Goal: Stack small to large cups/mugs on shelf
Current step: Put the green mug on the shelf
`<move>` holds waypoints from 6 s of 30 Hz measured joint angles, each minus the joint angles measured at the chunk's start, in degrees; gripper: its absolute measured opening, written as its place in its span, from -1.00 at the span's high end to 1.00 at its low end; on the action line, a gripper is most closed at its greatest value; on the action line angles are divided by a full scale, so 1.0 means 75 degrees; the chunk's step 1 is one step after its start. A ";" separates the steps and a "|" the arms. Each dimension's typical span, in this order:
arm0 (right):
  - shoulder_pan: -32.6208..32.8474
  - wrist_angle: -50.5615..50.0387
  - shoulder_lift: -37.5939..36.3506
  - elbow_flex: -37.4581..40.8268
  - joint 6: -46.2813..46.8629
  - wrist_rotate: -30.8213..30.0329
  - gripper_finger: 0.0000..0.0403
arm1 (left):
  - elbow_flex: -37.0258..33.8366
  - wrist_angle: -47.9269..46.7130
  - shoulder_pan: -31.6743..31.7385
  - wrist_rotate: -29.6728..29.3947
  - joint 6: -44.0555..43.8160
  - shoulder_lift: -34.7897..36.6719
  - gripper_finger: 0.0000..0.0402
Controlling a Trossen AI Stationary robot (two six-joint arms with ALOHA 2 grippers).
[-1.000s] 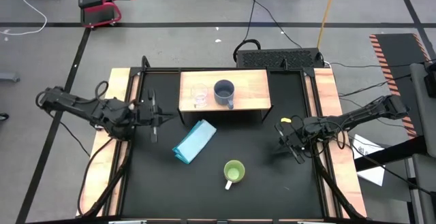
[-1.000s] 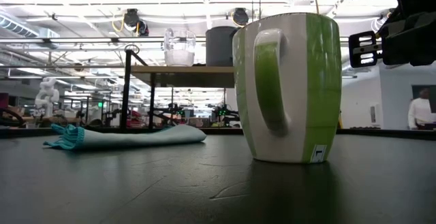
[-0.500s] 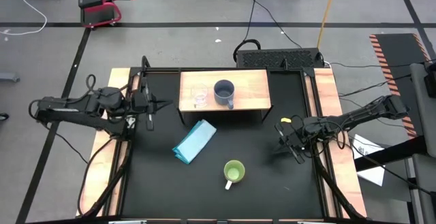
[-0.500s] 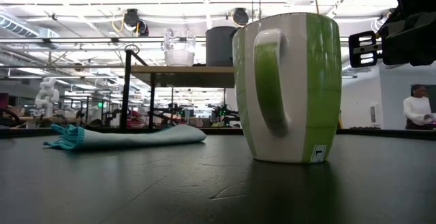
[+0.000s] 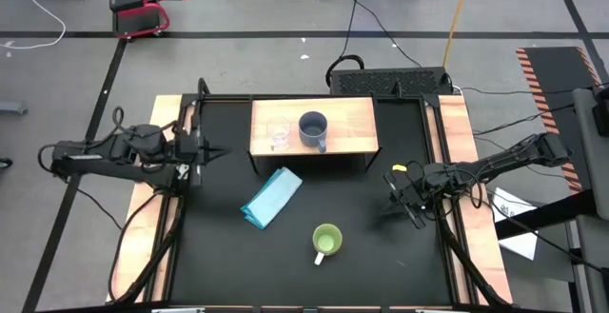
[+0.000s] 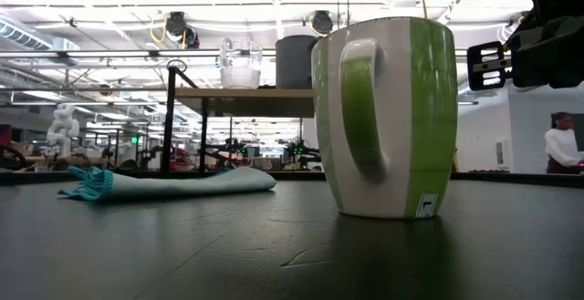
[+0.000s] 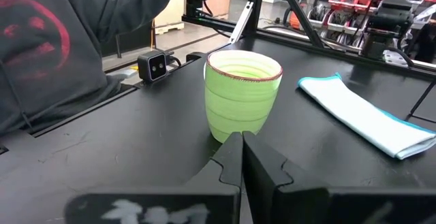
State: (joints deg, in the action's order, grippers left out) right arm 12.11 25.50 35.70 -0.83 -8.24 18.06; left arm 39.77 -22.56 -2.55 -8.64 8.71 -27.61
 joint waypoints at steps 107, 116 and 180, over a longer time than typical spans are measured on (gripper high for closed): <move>0.0982 -0.1543 0.4520 -0.4848 -0.0434 -0.1240 1.00 | -0.5106 0.3945 -0.0431 0.1157 -0.0603 0.0934 0.99; 0.0981 -0.2216 0.4517 -0.5508 0.0194 -0.1212 1.00 | -0.5106 0.3948 -0.0430 0.1165 -0.0602 0.0934 0.87; 0.0479 -0.6311 0.6846 -0.8681 0.0646 -0.0782 0.03 | -0.5103 0.3776 -0.0431 0.1168 -0.0802 0.0931 0.88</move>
State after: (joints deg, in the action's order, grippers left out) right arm 15.70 -21.84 87.05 -65.94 -3.39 12.20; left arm 1.50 5.76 -5.78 0.12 2.70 -20.62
